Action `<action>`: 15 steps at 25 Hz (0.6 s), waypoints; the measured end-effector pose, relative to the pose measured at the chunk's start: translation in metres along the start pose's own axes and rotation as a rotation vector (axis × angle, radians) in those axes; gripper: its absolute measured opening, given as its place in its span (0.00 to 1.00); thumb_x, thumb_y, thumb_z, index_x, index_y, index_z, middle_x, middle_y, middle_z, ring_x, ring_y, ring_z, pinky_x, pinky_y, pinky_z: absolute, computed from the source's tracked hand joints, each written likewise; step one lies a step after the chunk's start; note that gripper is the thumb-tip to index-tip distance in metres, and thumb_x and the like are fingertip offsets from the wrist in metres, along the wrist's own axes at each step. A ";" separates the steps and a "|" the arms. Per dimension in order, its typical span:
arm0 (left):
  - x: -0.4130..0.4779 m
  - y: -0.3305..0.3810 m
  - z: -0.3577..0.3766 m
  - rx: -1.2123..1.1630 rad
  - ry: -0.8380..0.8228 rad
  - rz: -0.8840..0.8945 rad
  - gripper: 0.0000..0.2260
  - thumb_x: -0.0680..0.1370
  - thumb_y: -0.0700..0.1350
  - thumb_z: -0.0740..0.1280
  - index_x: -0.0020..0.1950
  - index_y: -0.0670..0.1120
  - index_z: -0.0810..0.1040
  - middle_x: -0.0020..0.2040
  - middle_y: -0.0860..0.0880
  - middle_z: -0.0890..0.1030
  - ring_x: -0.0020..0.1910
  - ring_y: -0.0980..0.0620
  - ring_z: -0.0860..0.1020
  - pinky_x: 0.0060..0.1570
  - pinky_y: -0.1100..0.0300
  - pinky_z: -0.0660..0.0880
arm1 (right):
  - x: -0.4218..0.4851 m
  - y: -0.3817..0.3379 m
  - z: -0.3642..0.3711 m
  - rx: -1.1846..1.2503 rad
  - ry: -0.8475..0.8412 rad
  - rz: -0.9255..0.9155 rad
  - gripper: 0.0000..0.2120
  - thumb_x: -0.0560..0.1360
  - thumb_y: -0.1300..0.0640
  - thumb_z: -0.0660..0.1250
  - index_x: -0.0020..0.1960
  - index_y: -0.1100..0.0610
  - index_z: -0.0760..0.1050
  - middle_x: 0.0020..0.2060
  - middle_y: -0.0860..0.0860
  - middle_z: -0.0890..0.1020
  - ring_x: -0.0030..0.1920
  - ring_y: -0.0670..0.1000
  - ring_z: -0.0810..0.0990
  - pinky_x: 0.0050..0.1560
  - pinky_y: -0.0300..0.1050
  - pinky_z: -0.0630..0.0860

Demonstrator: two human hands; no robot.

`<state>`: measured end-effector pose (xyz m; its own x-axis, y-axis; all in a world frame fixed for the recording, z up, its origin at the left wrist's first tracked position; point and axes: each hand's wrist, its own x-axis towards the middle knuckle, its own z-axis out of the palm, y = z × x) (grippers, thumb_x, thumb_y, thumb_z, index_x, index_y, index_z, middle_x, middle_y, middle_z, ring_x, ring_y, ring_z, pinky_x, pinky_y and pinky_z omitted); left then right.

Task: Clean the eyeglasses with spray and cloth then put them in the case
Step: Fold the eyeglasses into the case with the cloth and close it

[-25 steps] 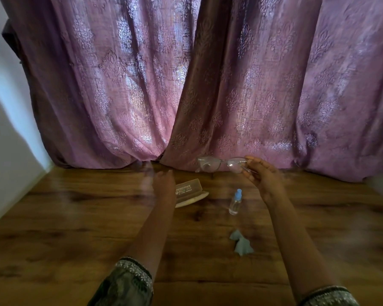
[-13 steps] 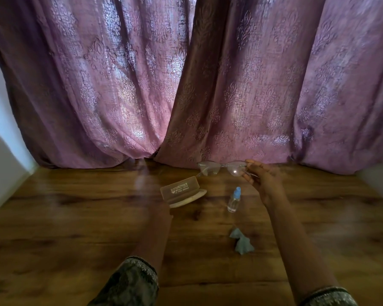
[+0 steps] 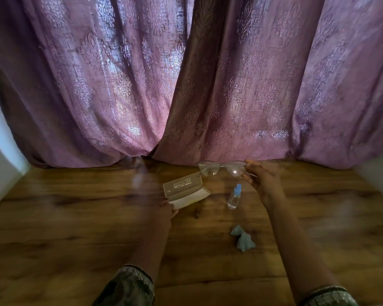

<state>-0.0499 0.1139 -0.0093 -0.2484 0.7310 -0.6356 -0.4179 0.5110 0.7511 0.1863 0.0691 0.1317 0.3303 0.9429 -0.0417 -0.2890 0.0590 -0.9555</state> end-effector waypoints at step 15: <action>-0.043 -0.039 -0.055 0.111 -0.041 0.122 0.17 0.74 0.28 0.64 0.62 0.37 0.73 0.64 0.38 0.72 0.62 0.40 0.72 0.51 0.53 0.76 | -0.047 0.081 0.008 -0.089 0.017 0.232 0.06 0.75 0.66 0.63 0.43 0.60 0.78 0.27 0.49 0.82 0.28 0.46 0.76 0.29 0.33 0.72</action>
<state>-0.0707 0.0377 -0.0214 -0.2552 0.8073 -0.5322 -0.2874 0.4622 0.8389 0.1400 0.0321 0.0591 0.2794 0.9221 -0.2676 -0.2788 -0.1887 -0.9416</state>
